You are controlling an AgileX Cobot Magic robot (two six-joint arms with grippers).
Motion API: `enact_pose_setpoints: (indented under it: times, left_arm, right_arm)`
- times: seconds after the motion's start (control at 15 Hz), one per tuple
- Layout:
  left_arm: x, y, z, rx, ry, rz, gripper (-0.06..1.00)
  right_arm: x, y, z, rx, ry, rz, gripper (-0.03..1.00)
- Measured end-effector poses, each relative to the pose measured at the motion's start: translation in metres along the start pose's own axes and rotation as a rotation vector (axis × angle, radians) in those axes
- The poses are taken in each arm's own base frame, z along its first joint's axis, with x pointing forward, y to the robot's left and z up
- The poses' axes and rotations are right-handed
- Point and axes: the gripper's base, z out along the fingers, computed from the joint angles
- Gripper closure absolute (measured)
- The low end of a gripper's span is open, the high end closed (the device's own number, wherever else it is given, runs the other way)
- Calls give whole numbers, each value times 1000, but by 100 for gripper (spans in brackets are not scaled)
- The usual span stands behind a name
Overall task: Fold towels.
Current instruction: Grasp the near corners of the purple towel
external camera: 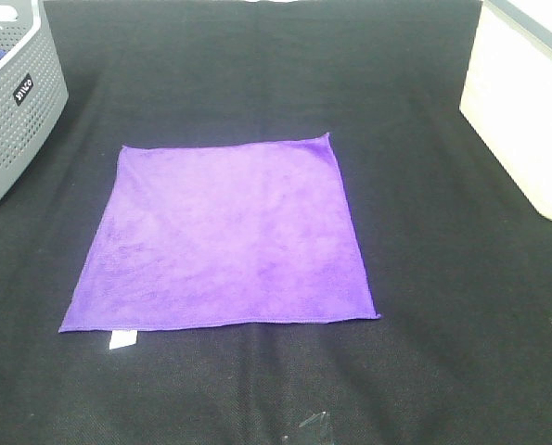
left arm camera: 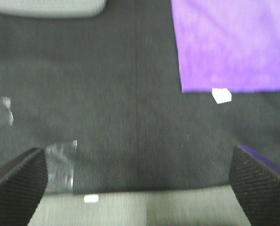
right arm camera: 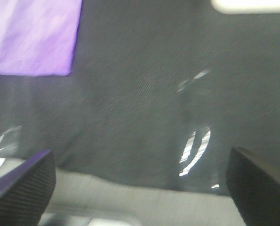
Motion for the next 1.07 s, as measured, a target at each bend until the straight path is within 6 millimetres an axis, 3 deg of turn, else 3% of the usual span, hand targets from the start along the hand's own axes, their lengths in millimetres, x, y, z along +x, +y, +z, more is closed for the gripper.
enact_pose_setpoints:
  times: [0.07, 0.2, 0.33, 0.4, 0.47, 0.53, 0.67, 0.8, 1.07]
  left_arm:
    - [-21, 1, 18, 6, 87, 6, -5]
    - [-49, -2, 67, 87, 239, 35, -5]
    - [-65, -6, 113, 184, 311, 24, -5]
    - [-72, -9, 137, 248, 356, 28, -5]
    - [-76, -11, 148, 279, 365, 28, -5]
    - [-85, -14, 173, 339, 366, 10, -4]
    - [-90, -16, 195, 374, 367, -34, -4]
    - [-89, -15, 204, 374, 377, -46, -4]
    - [-88, -12, 225, 350, 391, -70, -4]
  right_arm:
    - [-18, 0, 15, -31, 55, 7, 3]
    - [-54, 2, 74, -162, 206, 18, 3]
    - [-75, 5, 116, -281, 272, 21, 3]
    - [-85, 7, 132, -342, 289, 24, 3]
    - [-90, 8, 141, -372, 299, 28, 3]
    - [-98, 10, 163, -448, 335, 50, 3]
    - [-100, 13, 187, -534, 368, 124, 3]
    - [-100, 14, 200, -568, 385, 184, 3]
    - [-102, 13, 203, -558, 361, 207, 3]
